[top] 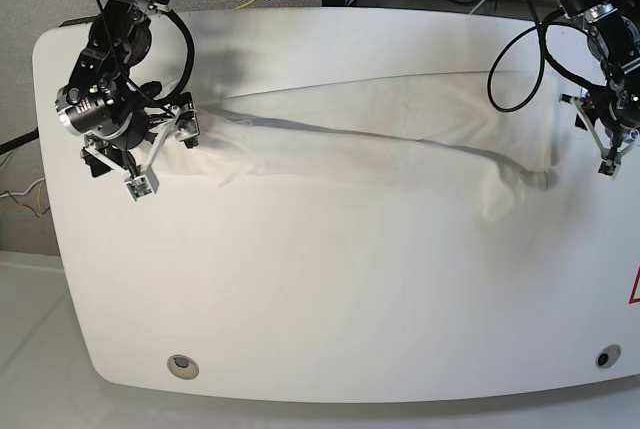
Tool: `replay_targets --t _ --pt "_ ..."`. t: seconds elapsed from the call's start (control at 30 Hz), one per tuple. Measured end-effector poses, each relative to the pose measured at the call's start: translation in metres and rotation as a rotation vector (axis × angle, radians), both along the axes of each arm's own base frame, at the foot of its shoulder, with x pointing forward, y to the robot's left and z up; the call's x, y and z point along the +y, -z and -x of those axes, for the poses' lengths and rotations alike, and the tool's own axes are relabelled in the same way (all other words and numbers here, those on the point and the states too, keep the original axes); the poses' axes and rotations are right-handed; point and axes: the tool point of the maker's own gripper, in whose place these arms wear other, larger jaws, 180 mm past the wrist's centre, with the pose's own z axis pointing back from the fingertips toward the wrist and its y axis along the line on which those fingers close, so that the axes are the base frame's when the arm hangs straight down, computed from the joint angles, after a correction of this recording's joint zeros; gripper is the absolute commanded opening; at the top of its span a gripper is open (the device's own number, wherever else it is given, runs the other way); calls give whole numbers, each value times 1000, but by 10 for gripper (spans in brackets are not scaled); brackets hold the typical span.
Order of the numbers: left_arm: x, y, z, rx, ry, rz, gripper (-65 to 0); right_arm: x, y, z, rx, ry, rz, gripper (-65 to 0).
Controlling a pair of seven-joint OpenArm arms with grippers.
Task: Fold the T-shirt properly
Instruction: 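Move the open left gripper over the strip's end and lower it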
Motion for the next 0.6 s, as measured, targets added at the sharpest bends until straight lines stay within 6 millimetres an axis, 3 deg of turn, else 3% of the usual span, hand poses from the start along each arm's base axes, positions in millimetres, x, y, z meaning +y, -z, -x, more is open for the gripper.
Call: replay_targets --t 0.37,0.6 --pt "6 43 12 27 -80 128 -393 -2 1 2 5 1 6 -8" --pt "9 46 9 26 -95 148 -393 -3 1 2 5 0 7 -8"
